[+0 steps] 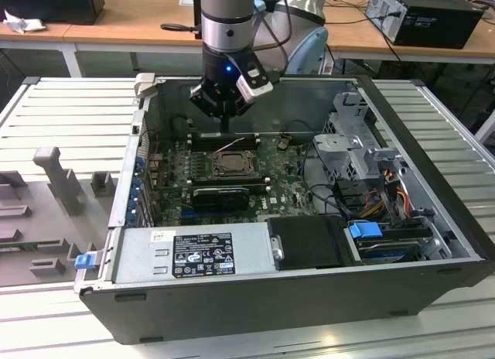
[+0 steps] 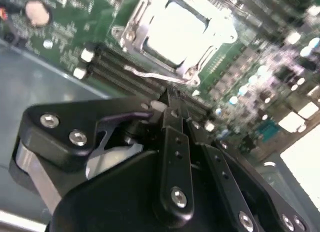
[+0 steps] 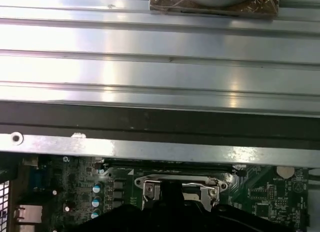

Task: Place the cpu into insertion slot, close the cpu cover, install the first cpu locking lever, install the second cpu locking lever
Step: 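Install the first cpu locking lever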

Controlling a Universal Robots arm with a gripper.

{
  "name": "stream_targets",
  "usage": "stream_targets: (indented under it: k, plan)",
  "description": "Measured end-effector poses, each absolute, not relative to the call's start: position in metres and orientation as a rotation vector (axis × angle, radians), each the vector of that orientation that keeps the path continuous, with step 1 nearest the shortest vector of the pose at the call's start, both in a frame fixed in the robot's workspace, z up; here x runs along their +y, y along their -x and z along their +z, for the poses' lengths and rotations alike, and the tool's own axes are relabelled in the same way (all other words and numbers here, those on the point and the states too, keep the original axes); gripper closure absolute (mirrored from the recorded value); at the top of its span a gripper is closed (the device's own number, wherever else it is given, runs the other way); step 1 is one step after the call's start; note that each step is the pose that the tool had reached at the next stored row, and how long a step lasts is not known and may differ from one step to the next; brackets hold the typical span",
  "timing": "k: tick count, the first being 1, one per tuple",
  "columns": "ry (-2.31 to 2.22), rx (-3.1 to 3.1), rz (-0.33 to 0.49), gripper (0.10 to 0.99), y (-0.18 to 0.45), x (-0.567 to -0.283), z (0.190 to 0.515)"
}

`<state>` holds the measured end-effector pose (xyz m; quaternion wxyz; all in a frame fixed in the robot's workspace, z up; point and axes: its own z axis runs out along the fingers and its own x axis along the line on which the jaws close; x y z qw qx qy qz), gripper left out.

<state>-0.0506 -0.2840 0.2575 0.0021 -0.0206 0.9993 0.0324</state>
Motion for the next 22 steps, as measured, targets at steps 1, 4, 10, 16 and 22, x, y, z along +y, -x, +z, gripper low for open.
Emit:
stream_targets:
  k: [1, 4, 10, 16, 22]
  plan:
    - [0.064, 3.134, 0.132, 0.980, 0.051, -0.285, 0.257]
    - [0.065, 3.131, 0.168, 0.980, 0.051, -0.286, 0.254]
    - [0.091, 3.131, 0.168, 0.980, 0.048, -0.287, 0.243]
    - [0.095, 3.131, 0.168, 0.980, 0.042, -0.287, 0.235]
    - [0.096, 3.132, 0.167, 0.980, 0.040, -0.287, 0.229]
